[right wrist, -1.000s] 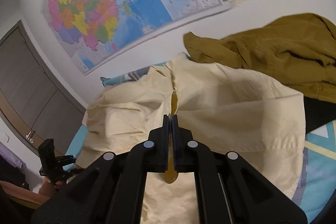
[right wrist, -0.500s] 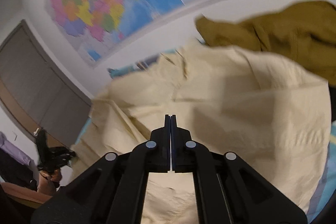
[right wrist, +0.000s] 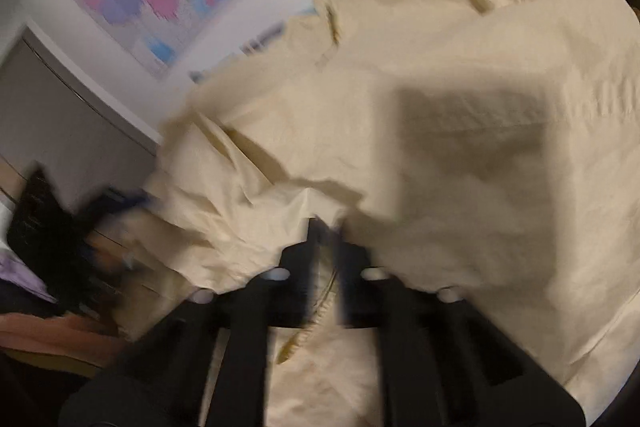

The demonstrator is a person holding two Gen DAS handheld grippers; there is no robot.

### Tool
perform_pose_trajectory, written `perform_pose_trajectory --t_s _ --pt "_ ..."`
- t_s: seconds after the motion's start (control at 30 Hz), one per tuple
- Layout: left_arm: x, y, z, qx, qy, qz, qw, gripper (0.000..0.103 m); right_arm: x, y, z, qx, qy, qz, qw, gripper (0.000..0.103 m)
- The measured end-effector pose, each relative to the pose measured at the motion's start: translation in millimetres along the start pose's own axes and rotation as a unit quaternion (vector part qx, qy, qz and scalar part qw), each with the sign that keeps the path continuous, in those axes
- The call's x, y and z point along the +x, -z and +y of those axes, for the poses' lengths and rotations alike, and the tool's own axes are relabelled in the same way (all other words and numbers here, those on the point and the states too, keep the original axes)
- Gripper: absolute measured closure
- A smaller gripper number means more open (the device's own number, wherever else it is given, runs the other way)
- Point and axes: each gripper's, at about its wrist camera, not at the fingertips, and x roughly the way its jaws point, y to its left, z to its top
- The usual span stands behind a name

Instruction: Fold large clothes

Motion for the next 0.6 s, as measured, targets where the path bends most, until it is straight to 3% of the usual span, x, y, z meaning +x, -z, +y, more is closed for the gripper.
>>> perform_pose_trajectory --t_s 0.1,0.33,0.4,0.43,0.47,0.5,0.57,0.6 --pt "22 -9 -12 0.035 0.013 0.008 0.9993 0.023 -20 -8 15 -0.01 -0.046 -0.038 0.998 0.099" --pt "47 -27 -16 0.037 -0.022 0.01 0.999 0.024 -35 -27 47 -0.035 -0.105 -0.063 0.992 0.1" --pt "43 -28 -12 0.026 -0.029 -0.002 0.9993 0.043 -38 -32 55 -0.043 -0.11 -0.068 0.991 0.1" --pt "39 -28 -9 0.016 -0.028 -0.004 0.9995 0.06 -40 -33 56 -0.047 -0.109 -0.069 0.991 0.1" --pt "36 -29 -6 0.007 -0.032 -0.005 0.9995 0.088 -40 -36 59 -0.05 -0.11 -0.069 0.99 0.1" --pt "32 -31 -1 -0.009 -0.044 -0.01 0.999 0.102 -39 -38 61 -0.05 -0.109 -0.07 0.99 0.1" --pt "15 -32 18 -0.051 -0.056 -0.042 0.9963 0.102 -38 -39 61 -0.053 -0.105 -0.072 0.991 0.096" --pt "6 -32 25 -0.066 -0.06 -0.056 0.9944 0.103 -40 -39 58 -0.048 -0.096 -0.077 0.991 0.086"
